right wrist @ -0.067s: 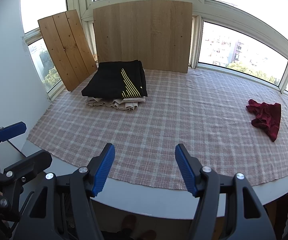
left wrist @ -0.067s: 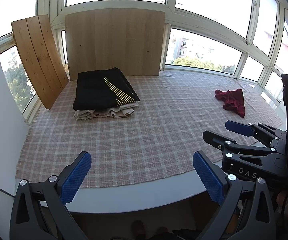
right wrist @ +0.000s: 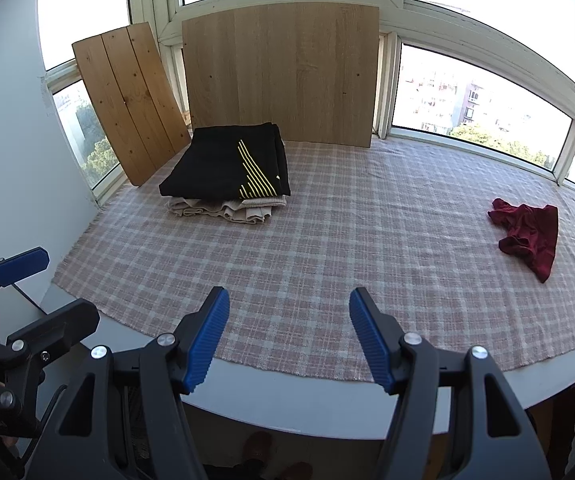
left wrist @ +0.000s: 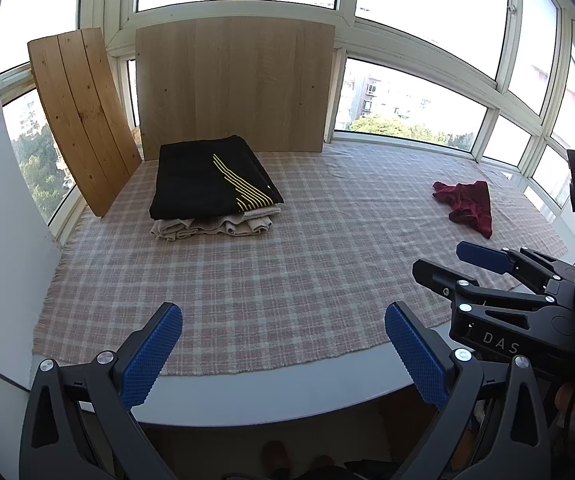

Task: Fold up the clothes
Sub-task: 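Move both tools toward the crumpled dark red shorts on the table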

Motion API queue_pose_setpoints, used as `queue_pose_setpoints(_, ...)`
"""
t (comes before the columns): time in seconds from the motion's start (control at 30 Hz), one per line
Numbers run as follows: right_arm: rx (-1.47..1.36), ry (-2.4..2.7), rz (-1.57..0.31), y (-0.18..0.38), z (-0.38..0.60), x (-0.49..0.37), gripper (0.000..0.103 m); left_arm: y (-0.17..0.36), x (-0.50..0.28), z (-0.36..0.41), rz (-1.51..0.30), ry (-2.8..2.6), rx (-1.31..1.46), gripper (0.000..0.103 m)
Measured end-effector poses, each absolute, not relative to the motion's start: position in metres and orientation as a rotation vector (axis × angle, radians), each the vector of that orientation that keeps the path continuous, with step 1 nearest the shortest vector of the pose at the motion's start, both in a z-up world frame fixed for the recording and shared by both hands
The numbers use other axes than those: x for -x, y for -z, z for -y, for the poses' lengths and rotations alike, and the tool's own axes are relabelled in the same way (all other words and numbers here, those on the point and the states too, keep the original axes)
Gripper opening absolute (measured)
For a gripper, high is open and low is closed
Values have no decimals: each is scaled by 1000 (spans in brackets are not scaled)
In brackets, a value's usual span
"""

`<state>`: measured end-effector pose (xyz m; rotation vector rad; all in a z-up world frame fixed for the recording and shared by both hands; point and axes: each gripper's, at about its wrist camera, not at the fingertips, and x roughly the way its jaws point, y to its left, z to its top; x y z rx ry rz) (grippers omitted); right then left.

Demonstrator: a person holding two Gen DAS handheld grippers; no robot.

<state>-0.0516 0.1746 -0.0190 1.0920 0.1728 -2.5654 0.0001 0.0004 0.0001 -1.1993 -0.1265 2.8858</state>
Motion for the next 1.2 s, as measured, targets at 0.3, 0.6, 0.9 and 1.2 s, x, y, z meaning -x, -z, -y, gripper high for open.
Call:
queue_pose_setpoints(0.3, -1070, 2616, -142, 10, -185, 57, 62, 2, 4, 9, 177, -2901, 1219, 102)
queue_pose_setpoints(0.6, -1080, 2643, -140, 10, -185, 56, 62, 4, 2, 13, 195, -2908, 1197, 102)
queue_pose_setpoints(0.9, -1091, 2639, -141, 12, -186, 58, 62, 6, 4, 11, 183, -2901, 1185, 102)
queue_pose_setpoints(1.2, -1114, 2647, -130, 16, -189, 61, 62, 8, 12, 2, 150, -2868, 1185, 102)
